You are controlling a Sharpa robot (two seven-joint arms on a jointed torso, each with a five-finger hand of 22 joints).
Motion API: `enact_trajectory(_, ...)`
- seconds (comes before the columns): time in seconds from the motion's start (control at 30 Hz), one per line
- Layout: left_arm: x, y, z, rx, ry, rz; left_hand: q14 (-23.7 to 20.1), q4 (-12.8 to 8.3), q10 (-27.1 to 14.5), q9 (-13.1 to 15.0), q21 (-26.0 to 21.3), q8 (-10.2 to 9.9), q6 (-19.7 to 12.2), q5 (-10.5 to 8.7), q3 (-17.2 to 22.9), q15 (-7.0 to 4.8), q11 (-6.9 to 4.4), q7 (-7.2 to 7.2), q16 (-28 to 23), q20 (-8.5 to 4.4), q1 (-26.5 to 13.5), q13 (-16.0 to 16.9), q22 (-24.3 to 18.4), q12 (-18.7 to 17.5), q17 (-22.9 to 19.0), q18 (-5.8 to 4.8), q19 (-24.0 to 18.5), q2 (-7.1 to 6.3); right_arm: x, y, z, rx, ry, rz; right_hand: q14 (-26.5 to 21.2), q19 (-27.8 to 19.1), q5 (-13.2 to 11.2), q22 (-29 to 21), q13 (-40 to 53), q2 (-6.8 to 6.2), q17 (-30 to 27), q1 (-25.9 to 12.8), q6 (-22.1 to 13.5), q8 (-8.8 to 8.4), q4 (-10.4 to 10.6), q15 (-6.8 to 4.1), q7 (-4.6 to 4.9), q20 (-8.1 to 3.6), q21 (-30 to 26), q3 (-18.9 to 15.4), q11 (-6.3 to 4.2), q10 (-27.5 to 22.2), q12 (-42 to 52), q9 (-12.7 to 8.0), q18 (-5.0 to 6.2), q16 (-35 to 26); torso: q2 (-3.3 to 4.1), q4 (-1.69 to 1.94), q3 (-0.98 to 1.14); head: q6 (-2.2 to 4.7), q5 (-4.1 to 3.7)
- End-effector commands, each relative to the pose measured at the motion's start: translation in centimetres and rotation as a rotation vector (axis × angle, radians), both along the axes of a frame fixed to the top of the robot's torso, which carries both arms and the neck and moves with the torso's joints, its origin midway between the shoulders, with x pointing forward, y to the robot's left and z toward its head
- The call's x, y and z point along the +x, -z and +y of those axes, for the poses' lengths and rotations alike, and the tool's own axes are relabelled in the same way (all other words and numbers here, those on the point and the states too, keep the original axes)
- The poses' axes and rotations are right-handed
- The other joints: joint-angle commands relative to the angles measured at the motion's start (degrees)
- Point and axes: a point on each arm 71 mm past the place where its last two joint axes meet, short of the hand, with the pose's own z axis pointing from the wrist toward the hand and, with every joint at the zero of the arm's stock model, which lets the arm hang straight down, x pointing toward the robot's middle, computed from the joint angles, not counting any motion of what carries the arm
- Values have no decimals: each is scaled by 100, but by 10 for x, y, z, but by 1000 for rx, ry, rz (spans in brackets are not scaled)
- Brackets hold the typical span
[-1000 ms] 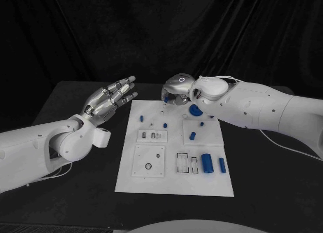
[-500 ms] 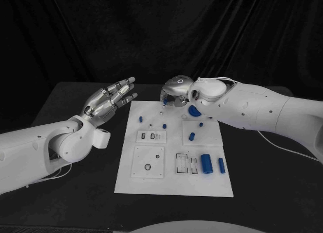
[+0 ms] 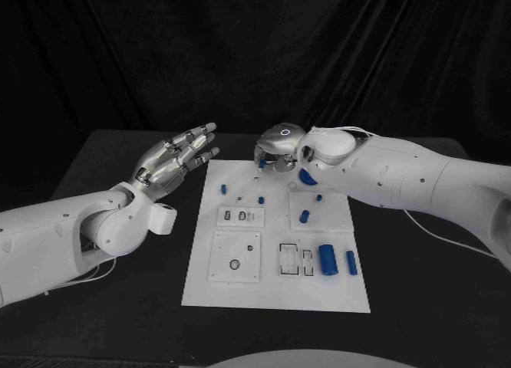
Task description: Assemble the parts on the task board
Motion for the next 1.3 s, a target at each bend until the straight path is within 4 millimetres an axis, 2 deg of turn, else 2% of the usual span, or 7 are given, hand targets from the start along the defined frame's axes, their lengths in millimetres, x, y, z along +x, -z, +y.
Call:
enact_trajectory(0.03,0,-3,-2,-15,14,-12,-34,2,-7,8,-29,16,49,33,47,-14,28,-10,11,6,45,-2,-6,24,-7,111,-40,2,1,1,0,2,15,-3,-31,-20,-32,7,9,-55,2,-21,-25,-36,25,-9,-1,-1,-18,25,11,-48,-20,8,-63,-29,2,2,-2,-6,1)
enact_trajectory(0.97,3,-1,-6,-6,26,2,-41,9,-11,11,-36,25,70,40,67,-17,42,2,-3,2,52,-3,-9,19,-10,110,-51,18,-1,8,4,-15,20,27,-164,-101,-39,-4,12,-91,-130,-52,-166,-142,85,6,-4,17,-69,70,11,-133,-20,4,-54,-140,2,-7,-2,-2,-8)
enact_trajectory(1.3,4,0,-6,-1,30,10,-48,12,-15,12,-40,27,72,40,74,-22,50,9,-16,0,54,-4,-12,13,-13,109,-58,21,-1,9,3,-14,21,29,-194,-121,-44,5,11,-113,-137,-89,-234,-175,120,16,-2,25,-77,68,20,-176,-25,-3,-54,-149,1,-7,2,24,-21)
